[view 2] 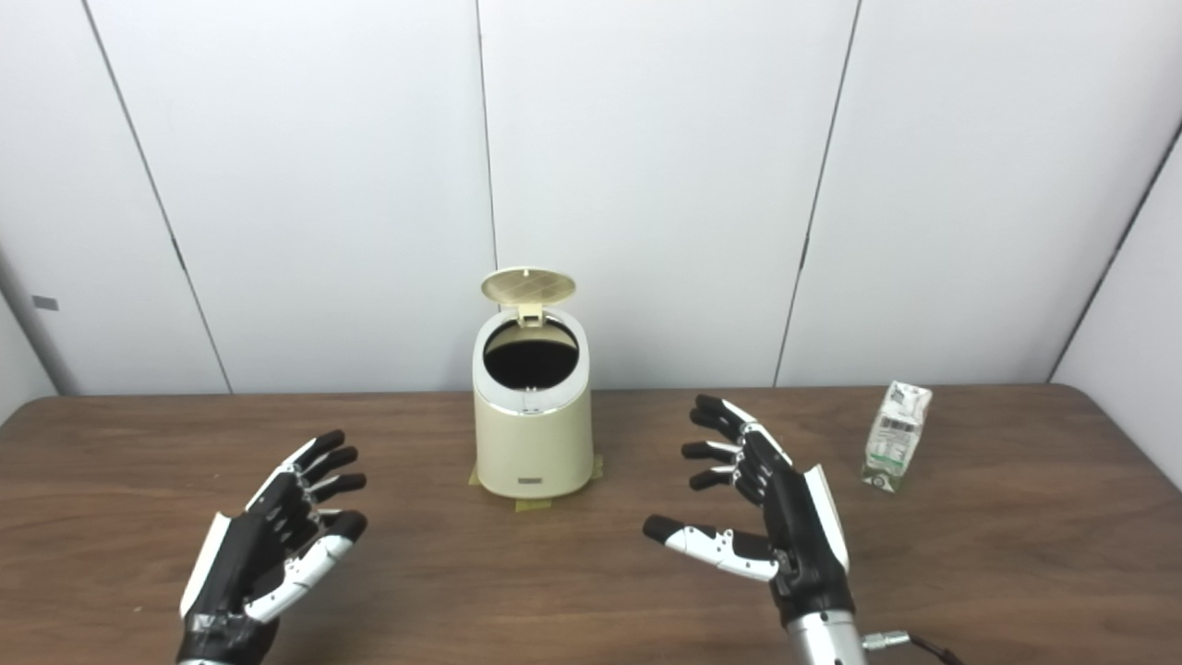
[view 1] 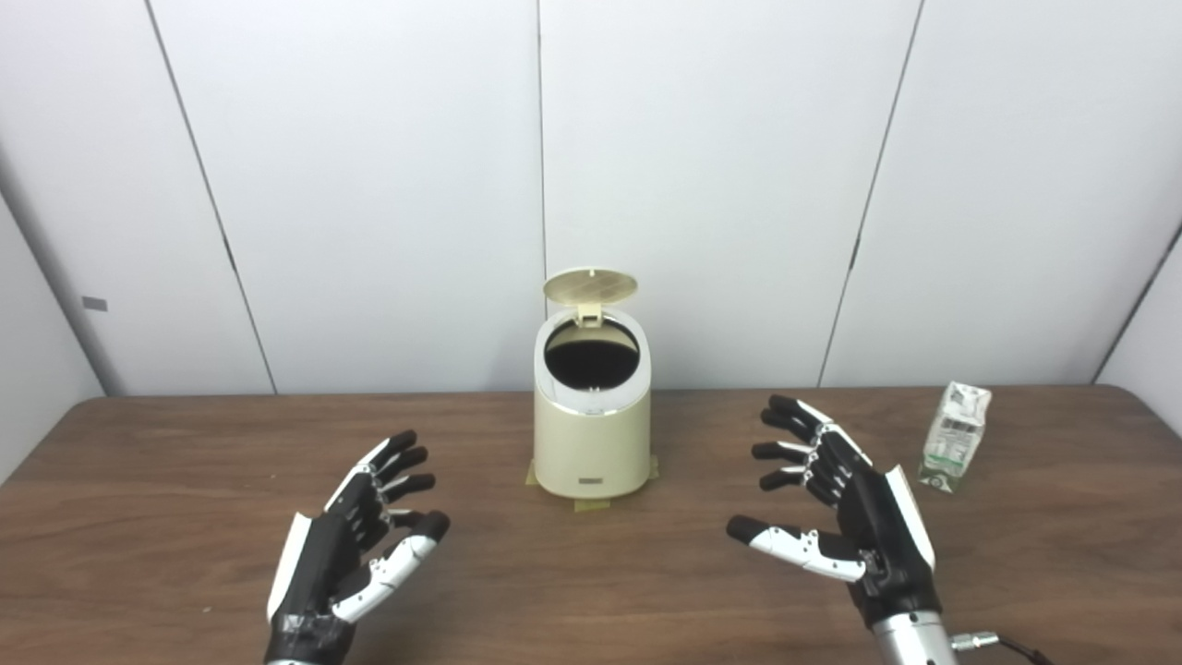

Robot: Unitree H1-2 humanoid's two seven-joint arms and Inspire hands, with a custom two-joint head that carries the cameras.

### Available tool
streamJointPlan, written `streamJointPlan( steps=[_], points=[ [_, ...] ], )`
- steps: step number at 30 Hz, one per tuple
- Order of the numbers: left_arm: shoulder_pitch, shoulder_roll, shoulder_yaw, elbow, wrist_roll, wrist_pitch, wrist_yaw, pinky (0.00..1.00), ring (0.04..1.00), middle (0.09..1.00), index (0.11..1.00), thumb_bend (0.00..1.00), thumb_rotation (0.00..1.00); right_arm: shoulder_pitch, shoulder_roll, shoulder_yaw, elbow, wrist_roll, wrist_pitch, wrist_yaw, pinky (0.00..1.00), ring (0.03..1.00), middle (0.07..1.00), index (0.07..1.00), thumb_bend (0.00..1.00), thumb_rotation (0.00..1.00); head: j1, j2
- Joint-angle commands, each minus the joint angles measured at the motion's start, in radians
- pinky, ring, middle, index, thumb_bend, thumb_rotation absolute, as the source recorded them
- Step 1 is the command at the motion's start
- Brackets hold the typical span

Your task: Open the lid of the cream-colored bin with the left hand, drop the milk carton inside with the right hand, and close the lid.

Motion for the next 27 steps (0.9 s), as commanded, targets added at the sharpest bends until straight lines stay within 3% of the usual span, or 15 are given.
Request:
streamJointPlan(
  steps=[1, 4, 8, 11, 14, 17, 21, 25, 27],
  points=[
    [-0.035, 0.015, 0.009, -0.020, -0.014, -0.019, 0.004, 0.59, 0.777, 0.849, 0.878, 0.67, 0.36, -0.066, -0.062, -0.039, -0.030, 0.013, -0.038, 0.008, 0.59, 0.717, 0.830, 0.828, 0.76, 0.22, -0.018, -0.004],
    [-0.035, 0.019, 0.016, -0.021, -0.018, -0.007, 0.005, 0.61, 0.780, 0.850, 0.882, 0.62, 0.32, -0.105, -0.102, -0.075, -0.085, -0.008, -0.016, -0.008, 0.57, 0.685, 0.790, 0.789, 0.75, 0.21, -0.057, -0.013],
    [-0.037, 0.037, 0.021, -0.008, -0.023, -0.004, -0.005, 0.63, 0.792, 0.857, 0.895, 0.61, 0.34, -0.192, -0.168, -0.132, -0.215, -0.076, 0.134, -0.016, 0.52, 0.656, 0.745, 0.763, 0.73, 0.22, -0.128, -0.020],
    [-0.045, 0.048, 0.024, 0.009, -0.030, -0.018, -0.013, 0.64, 0.801, 0.865, 0.901, 0.59, 0.34, -0.250, -0.217, -0.169, -0.277, -0.056, 0.281, 0.018, 0.50, 0.651, 0.749, 0.761, 0.75, 0.17, -0.155, -0.022],
    [-0.049, 0.057, 0.022, 0.018, -0.033, -0.026, -0.016, 0.65, 0.801, 0.869, 0.912, 0.56, 0.34, -0.295, -0.258, -0.203, -0.277, -0.023, 0.385, 0.040, 0.51, 0.671, 0.761, 0.762, 0.76, 0.13, -0.172, -0.026],
    [-0.053, 0.063, 0.020, 0.024, -0.035, -0.032, -0.018, 0.66, 0.803, 0.874, 0.917, 0.53, 0.33, -0.323, -0.299, -0.229, -0.243, -0.002, 0.458, 0.052, 0.60, 0.750, 0.803, 0.780, 0.77, 0.13, -0.185, -0.028],
    [-0.055, 0.069, 0.020, 0.029, -0.035, -0.030, -0.015, 0.67, 0.806, 0.876, 0.920, 0.50, 0.33, -0.346, -0.351, -0.243, -0.170, 0.000, 0.472, 0.058, 0.70, 0.826, 0.852, 0.834, 0.82, 0.17, -0.197, -0.027],
    [-0.059, 0.070, 0.023, 0.035, -0.052, -0.030, -0.020, 0.68, 0.812, 0.879, 0.924, 0.49, 0.33, -0.363, -0.405, -0.237, -0.024, 0.019, 0.409, 0.084, 0.70, 0.861, 0.903, 0.874, 0.85, 0.19, -0.202, -0.027],
    [-0.059, 0.072, 0.024, 0.038, -0.057, -0.033, -0.022, 0.68, 0.812, 0.876, 0.921, 0.49, 0.32, -0.367, -0.424, -0.216, 0.029, 0.008, 0.409, 0.089, 0.69, 0.888, 0.923, 0.880, 0.87, 0.20, -0.203, -0.026]
  ],
)
